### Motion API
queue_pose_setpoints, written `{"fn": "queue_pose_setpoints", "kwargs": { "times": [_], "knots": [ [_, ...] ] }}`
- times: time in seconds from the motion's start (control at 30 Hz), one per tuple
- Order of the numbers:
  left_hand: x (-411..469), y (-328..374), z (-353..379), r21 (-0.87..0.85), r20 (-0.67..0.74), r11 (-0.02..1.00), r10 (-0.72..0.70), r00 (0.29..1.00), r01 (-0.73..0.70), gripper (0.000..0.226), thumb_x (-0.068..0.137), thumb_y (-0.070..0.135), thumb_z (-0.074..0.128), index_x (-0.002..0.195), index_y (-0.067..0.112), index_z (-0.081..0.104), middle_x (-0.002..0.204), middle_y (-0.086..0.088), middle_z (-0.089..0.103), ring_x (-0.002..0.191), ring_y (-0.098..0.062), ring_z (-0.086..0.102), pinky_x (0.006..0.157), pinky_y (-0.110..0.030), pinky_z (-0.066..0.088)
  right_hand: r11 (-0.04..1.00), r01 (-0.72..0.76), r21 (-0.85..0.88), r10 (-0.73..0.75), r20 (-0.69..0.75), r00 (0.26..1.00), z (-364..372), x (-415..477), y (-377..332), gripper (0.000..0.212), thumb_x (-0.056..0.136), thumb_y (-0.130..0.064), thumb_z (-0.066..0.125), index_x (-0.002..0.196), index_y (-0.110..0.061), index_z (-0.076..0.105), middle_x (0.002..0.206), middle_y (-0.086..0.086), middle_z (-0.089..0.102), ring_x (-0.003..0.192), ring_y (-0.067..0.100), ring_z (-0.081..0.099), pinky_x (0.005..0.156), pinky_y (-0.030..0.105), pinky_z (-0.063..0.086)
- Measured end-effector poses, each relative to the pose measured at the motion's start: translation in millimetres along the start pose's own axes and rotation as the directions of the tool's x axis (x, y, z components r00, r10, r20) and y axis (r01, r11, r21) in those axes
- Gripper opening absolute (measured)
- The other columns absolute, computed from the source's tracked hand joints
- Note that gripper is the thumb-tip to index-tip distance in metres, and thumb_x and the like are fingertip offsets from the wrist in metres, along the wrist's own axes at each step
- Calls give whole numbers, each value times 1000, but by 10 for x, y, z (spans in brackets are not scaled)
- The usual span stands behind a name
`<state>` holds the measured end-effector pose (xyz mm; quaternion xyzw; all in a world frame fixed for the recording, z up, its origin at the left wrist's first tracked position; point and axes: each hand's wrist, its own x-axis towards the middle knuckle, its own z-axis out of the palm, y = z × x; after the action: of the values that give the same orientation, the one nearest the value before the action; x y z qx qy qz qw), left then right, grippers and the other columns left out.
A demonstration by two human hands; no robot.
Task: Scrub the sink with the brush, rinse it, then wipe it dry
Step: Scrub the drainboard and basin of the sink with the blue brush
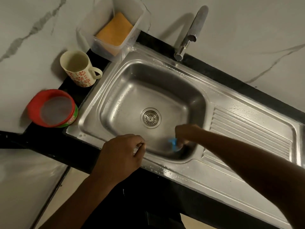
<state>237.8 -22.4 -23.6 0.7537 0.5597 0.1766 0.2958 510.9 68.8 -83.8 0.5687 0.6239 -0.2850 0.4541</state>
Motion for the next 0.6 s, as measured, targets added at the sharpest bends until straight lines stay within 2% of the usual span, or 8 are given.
{"fn": "queue_pose_setpoints", "kwargs": {
  "times": [0.03, 0.1, 0.17, 0.23, 0.3, 0.37, 0.5, 0.6],
  "knots": [
    [-8, -1, -2, 1, 0, 1000, -2, 1000, 2, 4, 93, 37, 67, 90, 36, 69, 79, 21, 64, 76, -5, 63, 62, -26, 53, 1000, 7, 3, -7, 50, 999, 65, 48, -99, 57, 79, -49, 86, 120, -13, 67, 87, -6, 64, 94, 21, 67, 92, 37, 59],
    [-28, -27, -22, 6, 7, 1000, -7, 1000, 6, 5, 94, 38, 65, 91, 36, 68, 80, 20, 64, 76, -5, 63, 63, -27, 54, 999, -12, -42, 14, 38, 999, 77, 125, -152, 56, 78, -50, 86, 120, -18, 65, 89, -7, 63, 97, 19, 67, 93, 37, 58],
    [-42, -66, -57, -2, 8, 1000, -9, 1000, 9, 6, 95, 39, 62, 91, 36, 67, 80, 19, 64, 75, -6, 62, 64, -32, 55, 994, -69, -81, 63, -84, 995, 10, 152, -51, 53, 81, -48, 83, 124, -22, 64, 107, -6, 68, 108, 21, 68, 92, 35, 54],
    [-63, -113, -82, -8, 9, 1000, -16, 1000, 16, 8, 94, 39, 61, 91, 35, 67, 81, 17, 66, 74, -6, 62, 64, -35, 56, 980, -145, -138, 104, -267, 958, -117, 149, 103, 43, 89, -41, 76, 126, -23, 65, 125, -3, 69, 118, 22, 67, 92, 35, 51],
    [-82, -135, -112, 15, 10, 999, -30, 1000, 30, 8, 94, 40, 60, 92, 36, 66, 81, 17, 66, 74, -6, 62, 64, -34, 56, 957, -205, -207, 116, -376, 919, -253, 129, 222, 32, 97, -35, 67, 127, -23, 66, 130, 1, 69, 121, 24, 67, 93, 34, 51],
    [-99, -157, -149, 32, -11, 999, -43, 999, 43, 12, 94, 43, 58, 93, 36, 68, 82, 18, 67, 76, -5, 63, 66, -32, 56, 943, -237, -234, 123, -417, 901, -302, 130, 240, 28, 100, -30, 62, 126, -22, 68, 128, 1, 70, 120, 24, 67, 92, 33, 51],
    [-129, -229, -233, 17, -10, 996, -84, 996, 84, 14, 95, 45, 58, 95, 36, 69, 83, 20, 67, 79, -4, 65, 67, -30, 57, 972, -146, -185, 78, -333, 940, -23, 103, -52, 31, 101, -32, 58, 129, -22, 66, 133, 2, 68, 123, 25, 66, 97, 35, 51],
    [-131, -280, -290, 4, -31, 994, -107, 994, 107, 15, 94, 46, 57, 95, 36, 69, 82, 21, 66, 78, -3, 65, 66, -30, 57, 982, -48, -182, 13, -188, 982, 186, 63, -345, 36, 94, -34, 70, 128, -22, 65, 128, 2, 69, 118, 25, 68, 88, 34, 51]
  ]
}}
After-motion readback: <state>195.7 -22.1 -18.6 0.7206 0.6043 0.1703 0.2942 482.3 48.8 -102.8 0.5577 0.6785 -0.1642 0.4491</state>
